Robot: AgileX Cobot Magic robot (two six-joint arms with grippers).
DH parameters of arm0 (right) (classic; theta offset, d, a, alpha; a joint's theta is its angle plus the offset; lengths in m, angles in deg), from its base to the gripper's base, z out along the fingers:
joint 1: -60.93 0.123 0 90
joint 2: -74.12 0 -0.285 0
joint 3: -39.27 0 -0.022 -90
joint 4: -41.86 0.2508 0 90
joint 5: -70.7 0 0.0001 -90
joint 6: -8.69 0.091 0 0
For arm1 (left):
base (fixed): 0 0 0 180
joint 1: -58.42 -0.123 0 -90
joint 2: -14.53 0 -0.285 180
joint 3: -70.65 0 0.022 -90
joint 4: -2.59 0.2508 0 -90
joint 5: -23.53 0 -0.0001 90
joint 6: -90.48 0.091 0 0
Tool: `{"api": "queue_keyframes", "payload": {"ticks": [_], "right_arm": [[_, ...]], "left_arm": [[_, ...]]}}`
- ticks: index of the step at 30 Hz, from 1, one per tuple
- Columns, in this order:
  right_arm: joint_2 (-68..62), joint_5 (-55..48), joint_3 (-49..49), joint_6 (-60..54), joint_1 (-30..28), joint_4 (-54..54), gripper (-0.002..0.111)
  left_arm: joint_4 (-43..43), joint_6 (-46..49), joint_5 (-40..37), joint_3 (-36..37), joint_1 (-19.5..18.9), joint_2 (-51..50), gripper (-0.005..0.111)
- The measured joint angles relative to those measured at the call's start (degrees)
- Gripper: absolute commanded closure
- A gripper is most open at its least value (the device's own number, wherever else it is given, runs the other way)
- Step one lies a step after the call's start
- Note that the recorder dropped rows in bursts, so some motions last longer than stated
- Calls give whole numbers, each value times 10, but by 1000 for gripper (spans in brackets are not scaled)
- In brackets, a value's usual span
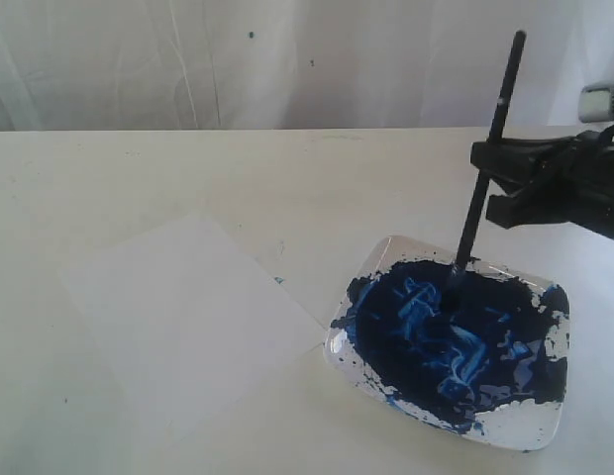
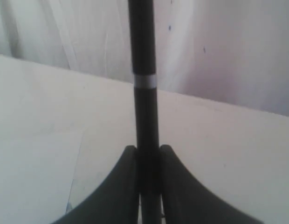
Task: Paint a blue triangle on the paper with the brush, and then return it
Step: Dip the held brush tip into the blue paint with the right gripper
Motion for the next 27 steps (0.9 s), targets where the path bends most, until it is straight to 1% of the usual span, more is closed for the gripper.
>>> {"api": "queue_keyframes", "payload": {"ticks": [4, 6, 14, 27], "right_arm": [[0, 54, 0, -19, 0, 51, 102], [0, 57, 0, -22, 0, 55, 102], [0, -49, 0, -25, 0, 32, 102], [0, -88, 0, -27, 0, 32, 102]], "left_arm": [[0, 0, 0, 0, 0, 0, 107], [0, 0, 0, 0, 0, 0, 107], [0, 0, 0, 0, 0, 0, 107], [0, 0, 0, 0, 0, 0, 107]]}}
